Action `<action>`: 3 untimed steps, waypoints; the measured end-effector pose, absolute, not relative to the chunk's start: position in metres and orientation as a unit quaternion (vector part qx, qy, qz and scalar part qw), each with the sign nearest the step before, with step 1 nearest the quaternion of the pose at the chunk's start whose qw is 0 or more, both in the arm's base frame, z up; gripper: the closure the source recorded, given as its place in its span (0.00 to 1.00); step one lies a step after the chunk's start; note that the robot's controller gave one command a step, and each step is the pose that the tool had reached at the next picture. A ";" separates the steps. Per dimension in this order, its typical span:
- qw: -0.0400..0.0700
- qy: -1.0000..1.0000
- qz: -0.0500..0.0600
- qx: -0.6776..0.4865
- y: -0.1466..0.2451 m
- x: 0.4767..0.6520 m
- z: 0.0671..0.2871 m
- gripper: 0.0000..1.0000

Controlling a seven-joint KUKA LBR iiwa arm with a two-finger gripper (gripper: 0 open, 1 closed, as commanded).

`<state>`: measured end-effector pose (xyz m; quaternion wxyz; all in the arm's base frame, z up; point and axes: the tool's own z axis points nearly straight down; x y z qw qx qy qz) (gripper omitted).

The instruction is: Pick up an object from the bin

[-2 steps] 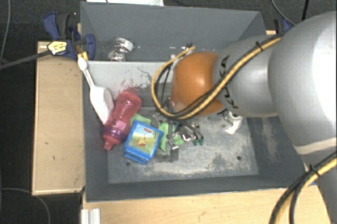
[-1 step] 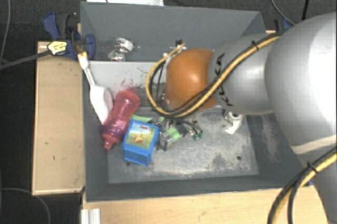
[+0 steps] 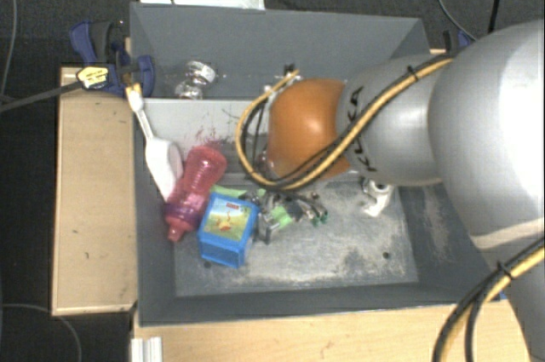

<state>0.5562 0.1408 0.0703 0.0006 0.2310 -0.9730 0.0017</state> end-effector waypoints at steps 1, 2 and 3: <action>0.001 -0.973 0.001 0.230 0.141 0.556 0.072 1.00; 0.000 -0.973 0.001 0.230 0.141 0.556 0.080 1.00; 0.000 -0.973 0.000 0.230 0.142 0.556 0.087 1.00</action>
Offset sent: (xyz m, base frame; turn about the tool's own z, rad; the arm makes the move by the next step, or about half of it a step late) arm 0.0001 0.0001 0.0085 0.0000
